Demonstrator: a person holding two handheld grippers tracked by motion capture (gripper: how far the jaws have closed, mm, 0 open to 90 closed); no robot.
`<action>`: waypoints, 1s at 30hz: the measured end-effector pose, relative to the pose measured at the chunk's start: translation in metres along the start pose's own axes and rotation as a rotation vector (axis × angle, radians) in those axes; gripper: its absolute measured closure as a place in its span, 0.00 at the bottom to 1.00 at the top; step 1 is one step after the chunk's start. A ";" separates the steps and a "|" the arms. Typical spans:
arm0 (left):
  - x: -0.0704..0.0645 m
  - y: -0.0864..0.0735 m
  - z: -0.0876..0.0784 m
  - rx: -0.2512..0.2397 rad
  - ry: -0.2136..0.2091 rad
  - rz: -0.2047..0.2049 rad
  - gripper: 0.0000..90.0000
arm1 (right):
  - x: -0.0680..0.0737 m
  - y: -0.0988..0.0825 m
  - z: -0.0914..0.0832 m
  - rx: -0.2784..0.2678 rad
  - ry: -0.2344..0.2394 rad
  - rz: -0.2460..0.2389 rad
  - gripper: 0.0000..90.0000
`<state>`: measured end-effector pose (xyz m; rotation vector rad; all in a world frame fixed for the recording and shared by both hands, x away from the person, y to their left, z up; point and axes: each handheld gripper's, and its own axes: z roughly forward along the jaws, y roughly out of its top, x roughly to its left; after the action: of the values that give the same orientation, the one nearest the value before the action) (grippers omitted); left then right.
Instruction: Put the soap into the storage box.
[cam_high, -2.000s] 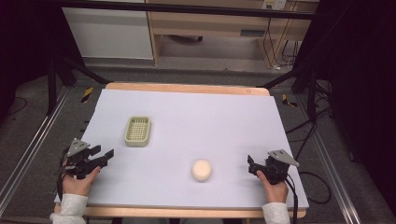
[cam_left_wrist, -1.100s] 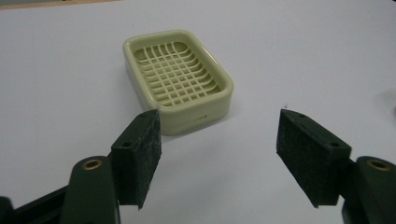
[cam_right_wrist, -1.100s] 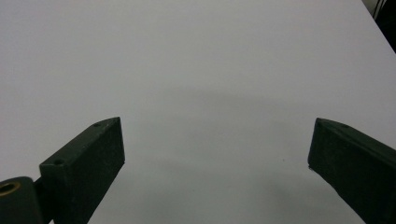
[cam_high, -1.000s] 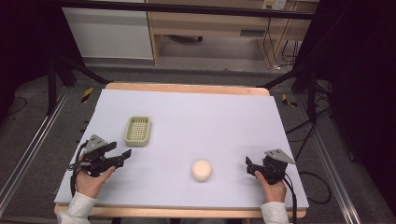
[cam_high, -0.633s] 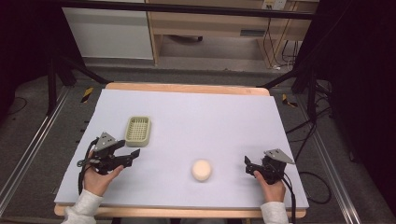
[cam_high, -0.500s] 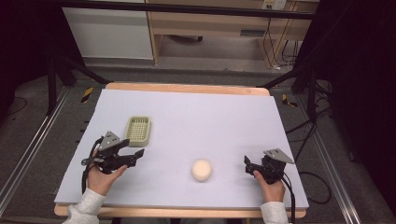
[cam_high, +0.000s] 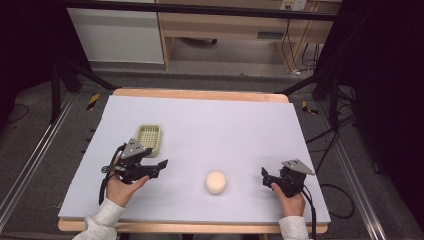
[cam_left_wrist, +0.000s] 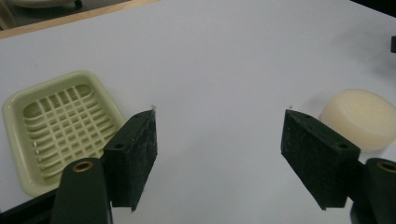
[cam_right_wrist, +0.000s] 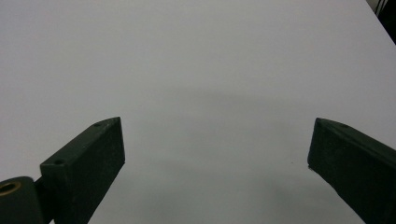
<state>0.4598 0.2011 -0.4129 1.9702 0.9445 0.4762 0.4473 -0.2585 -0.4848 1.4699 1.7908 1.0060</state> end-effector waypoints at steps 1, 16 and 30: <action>-0.003 0.001 0.002 0.003 -0.006 0.005 0.30 | 0.000 0.000 0.000 0.000 0.001 0.000 0.05; -0.026 0.010 0.021 0.032 -0.060 0.037 0.28 | 0.001 0.000 0.001 0.011 0.002 -0.012 0.05; -0.045 0.014 0.035 0.055 -0.092 0.054 0.27 | 0.001 0.000 0.001 0.010 -0.001 -0.014 0.05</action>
<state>0.4595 0.1430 -0.4188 2.0535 0.8564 0.3899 0.4477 -0.2576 -0.4849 1.4613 1.8055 0.9911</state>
